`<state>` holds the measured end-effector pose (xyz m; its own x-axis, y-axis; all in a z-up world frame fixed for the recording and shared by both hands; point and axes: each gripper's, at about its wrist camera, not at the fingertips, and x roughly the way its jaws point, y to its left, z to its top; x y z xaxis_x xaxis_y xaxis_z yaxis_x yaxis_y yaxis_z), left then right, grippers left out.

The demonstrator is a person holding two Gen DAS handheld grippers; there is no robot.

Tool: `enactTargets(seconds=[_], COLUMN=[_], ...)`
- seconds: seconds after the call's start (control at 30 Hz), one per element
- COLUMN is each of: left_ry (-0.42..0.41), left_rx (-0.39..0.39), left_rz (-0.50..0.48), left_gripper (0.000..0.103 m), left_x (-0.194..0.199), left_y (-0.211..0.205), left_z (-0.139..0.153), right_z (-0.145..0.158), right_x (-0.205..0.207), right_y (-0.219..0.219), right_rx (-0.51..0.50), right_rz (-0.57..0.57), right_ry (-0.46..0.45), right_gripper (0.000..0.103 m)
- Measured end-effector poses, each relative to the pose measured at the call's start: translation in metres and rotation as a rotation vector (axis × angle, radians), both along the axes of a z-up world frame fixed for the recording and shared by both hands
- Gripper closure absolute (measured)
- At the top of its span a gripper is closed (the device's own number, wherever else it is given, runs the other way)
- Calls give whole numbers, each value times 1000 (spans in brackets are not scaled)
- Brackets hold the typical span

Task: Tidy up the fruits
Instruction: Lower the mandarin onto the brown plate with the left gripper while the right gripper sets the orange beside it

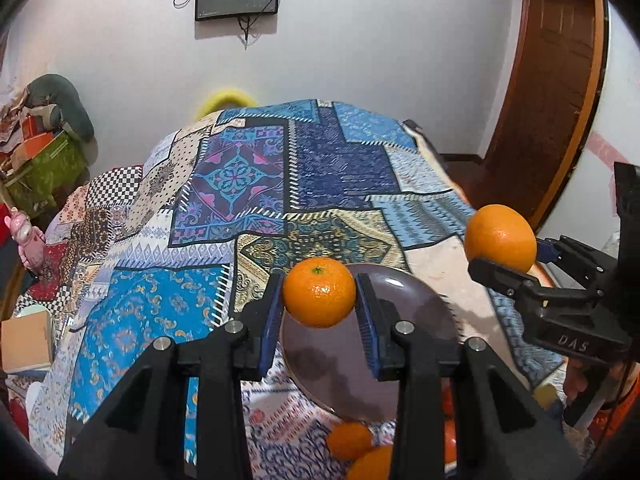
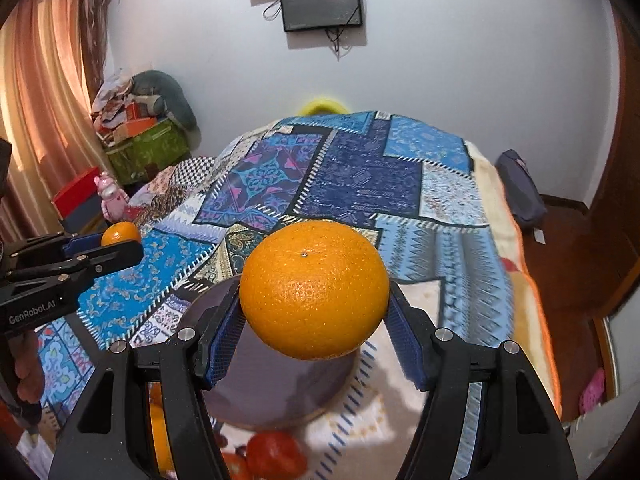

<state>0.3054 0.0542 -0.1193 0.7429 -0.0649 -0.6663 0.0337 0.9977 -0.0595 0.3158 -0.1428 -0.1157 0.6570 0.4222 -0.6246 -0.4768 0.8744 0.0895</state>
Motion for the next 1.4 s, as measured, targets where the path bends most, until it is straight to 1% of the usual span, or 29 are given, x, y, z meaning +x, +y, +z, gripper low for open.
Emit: enactTargets(seconds=[0.23,0.4,0.5,0.67,0.87,0.97,1.07,1.17,1.27,1.3,1.37,1.4], left_ry=[96,157,196,243,266,285,283,286,298,300,302,297], left_rx=[-13,12,-9,-26,-2,-3,0,11,7,7,5,3], left_rz=[11,17,4,-25,-68,-61,-64,-77,-89,-90,-89,-86], left_gripper=[68,68,68,68,68,68,68,68,67,66,61,56], left_x=[40,64,75,89,97,101,101,101,101,101,100,99], left_y=[7,11,12,7,-4,-3,-5,-8,-9,-9,-9,-9], left_z=[-35,-63,-76,-93,-103,-109,-112,-113,-115,-115,-114,-112], right_z=[-26,-44,-55,-70,-80,-84,-87,-92,-92,-92,-92,-92], right_x=[30,46,52,61,66,68,69,73,71,70,69,68], right_y=[21,32,38,44,50,51,51,49,49,49,50,50], right_rx=[-44,-103,-149,-185,-195,-199,-202,-207,-219,-227,-245,-248], right_rz=[29,53,67,102,137,143,145,155,169,172,178,180], right_ry=[70,115,123,170,216,228,234,264,262,261,257,256], right_gripper=[39,39,39,39,39,39,39,39,39,38,38,38])
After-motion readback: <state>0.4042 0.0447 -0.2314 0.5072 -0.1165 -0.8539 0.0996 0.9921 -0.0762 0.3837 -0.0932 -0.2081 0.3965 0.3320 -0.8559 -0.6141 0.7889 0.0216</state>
